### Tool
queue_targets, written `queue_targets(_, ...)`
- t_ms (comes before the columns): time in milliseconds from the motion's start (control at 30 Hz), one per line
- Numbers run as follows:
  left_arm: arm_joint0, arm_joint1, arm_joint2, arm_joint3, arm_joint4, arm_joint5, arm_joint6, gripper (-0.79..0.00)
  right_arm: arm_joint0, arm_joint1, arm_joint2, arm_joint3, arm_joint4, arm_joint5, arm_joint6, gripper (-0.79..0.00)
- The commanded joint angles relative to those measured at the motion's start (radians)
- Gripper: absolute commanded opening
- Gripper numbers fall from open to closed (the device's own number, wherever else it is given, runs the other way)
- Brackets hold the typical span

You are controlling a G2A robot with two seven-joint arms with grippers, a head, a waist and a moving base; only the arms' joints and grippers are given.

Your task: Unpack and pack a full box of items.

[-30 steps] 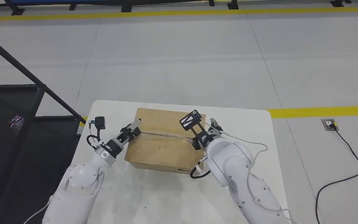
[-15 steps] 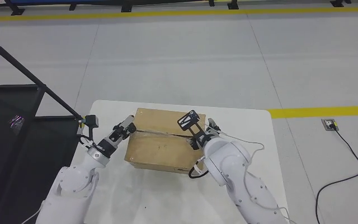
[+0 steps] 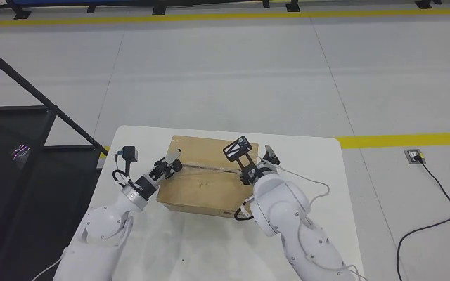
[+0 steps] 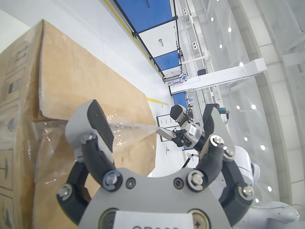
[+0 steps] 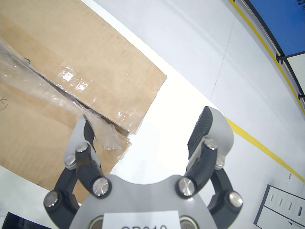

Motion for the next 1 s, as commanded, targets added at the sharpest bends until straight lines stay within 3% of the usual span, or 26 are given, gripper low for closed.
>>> queue_targets(0, -0.004, -0.001, 0.005, 0.007, -0.004, 0.002, 0.000, 0.000, 0.006, -0.003, -0.001, 0.008, -0.003, -0.002, 0.002, 0.000)
queue_targets(633, -0.059, -0.021, 0.082, 0.083, -0.012, 0.007, 0.020, 0.000, 0.027, -0.027, 0.017, 0.045, -0.029, -0.034, 0.018, 0.000)
queue_targets(967, -0.051, -0.023, 0.079, 0.052, -0.025, 0.010, 0.004, 0.000, 0.034, -0.039, 0.025, 0.071, -0.035, -0.045, 0.017, 0.000)
